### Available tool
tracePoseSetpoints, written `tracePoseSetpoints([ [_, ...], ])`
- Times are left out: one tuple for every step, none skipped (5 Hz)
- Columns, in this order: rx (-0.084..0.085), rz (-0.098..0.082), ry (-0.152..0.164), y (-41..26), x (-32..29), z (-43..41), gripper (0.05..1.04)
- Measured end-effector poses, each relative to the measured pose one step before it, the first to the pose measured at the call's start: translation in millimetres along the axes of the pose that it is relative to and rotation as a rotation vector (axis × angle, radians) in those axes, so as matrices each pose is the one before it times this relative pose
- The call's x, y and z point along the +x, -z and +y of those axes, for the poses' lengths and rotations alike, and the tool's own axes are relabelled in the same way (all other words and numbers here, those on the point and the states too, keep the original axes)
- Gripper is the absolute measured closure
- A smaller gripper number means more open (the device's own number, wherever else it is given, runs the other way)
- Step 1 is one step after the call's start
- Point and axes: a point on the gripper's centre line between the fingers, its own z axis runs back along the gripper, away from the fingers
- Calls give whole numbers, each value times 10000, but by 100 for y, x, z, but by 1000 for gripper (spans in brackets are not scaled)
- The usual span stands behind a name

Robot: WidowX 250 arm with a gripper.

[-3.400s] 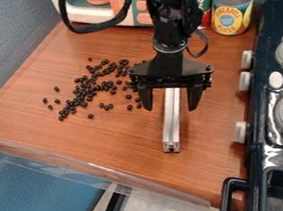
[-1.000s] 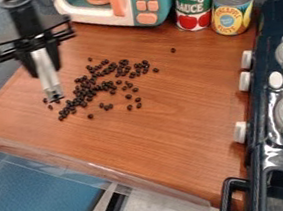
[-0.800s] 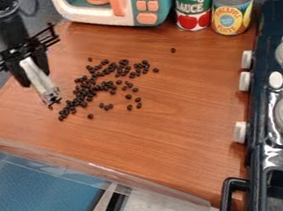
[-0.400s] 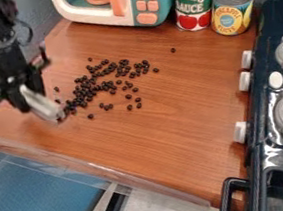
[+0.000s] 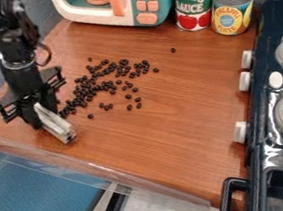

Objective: Sweep into pile

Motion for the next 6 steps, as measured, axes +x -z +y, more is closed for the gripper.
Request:
tracePoseSetpoints([
  [-12, -100, 160, 189, -352, -219, 704],
  [-90, -79, 249, -97, -245, -556, 704],
  [-37, 18, 52, 109, -2, -653, 704],
  [-44, -125, 16, -5, 104, -983, 704],
  [57, -153, -113, 350, 341, -734, 704],
  [-12, -92, 36, 50, -228, -794, 704],
])
